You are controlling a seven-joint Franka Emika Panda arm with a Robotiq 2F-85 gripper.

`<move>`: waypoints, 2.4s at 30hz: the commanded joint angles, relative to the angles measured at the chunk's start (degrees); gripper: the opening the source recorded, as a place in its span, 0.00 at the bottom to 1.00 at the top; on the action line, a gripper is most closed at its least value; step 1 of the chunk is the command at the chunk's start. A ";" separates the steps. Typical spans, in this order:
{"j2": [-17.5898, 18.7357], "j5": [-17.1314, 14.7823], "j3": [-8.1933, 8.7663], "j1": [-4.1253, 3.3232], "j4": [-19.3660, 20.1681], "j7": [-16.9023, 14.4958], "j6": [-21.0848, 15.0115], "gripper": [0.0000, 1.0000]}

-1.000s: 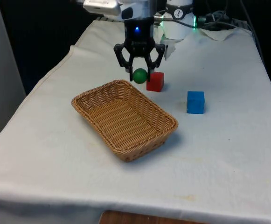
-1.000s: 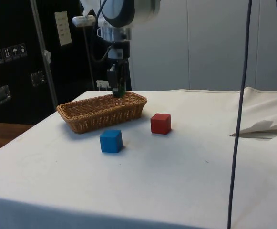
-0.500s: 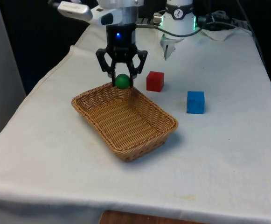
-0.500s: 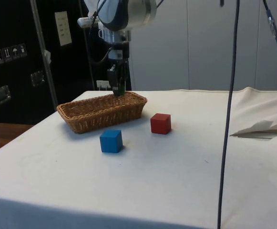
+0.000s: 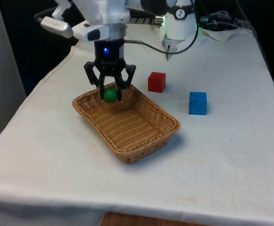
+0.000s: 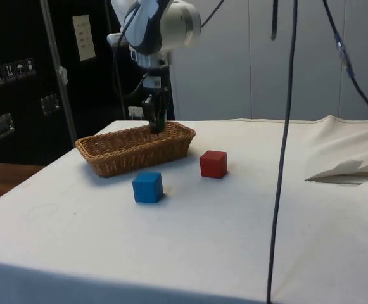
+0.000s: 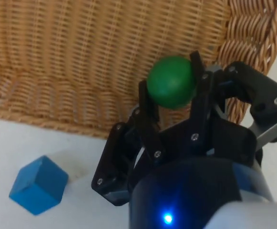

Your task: Place all non-red objects into the basket.

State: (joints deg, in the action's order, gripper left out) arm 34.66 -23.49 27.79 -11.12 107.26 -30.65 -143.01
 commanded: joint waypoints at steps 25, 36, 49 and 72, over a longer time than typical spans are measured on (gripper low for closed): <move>2.92 -3.90 0.06 0.97 -1.38 -2.98 -0.06 1.00; 0.17 -2.41 1.49 -0.34 -1.20 -2.12 2.18 1.00; -5.27 -0.17 2.06 -1.32 -1.20 -1.09 6.70 1.00; -13.69 4.87 1.09 -4.41 2.01 4.41 12.72 1.00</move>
State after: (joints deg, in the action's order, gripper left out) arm 20.91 -19.02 28.36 -15.18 109.26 -26.59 -130.23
